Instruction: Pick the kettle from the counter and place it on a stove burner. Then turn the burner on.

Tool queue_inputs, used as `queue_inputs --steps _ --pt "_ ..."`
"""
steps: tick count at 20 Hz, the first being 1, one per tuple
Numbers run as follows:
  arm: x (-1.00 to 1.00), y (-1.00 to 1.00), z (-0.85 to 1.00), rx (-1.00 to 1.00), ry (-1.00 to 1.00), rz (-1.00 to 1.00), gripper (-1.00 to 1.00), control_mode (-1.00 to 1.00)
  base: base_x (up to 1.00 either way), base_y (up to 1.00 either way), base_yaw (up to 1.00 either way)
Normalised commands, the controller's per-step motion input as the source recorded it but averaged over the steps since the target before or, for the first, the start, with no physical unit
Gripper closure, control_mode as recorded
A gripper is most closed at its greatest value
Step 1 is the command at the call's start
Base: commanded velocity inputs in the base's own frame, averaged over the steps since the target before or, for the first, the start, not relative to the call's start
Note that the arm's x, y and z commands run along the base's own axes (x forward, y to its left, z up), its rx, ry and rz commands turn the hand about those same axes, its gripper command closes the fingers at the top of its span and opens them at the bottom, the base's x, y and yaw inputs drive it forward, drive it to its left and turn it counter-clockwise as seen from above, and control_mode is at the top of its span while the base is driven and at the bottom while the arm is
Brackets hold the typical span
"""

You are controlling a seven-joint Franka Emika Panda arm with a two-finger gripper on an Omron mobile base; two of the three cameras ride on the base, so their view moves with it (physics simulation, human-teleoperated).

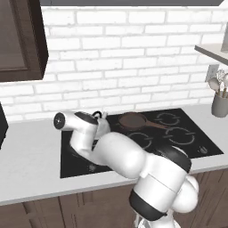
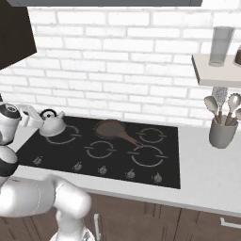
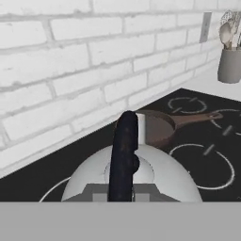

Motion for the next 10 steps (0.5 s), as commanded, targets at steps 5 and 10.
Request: queue_inputs --steps 5,10 --pt "0.46 0.0 -0.32 -0.01 0.0 0.0 1.0 -1.0 0.0 0.0 0.0" --pt "0.19 0.01 -0.74 -0.02 0.07 0.0 1.0 -1.0 0.0 0.0 0.0"
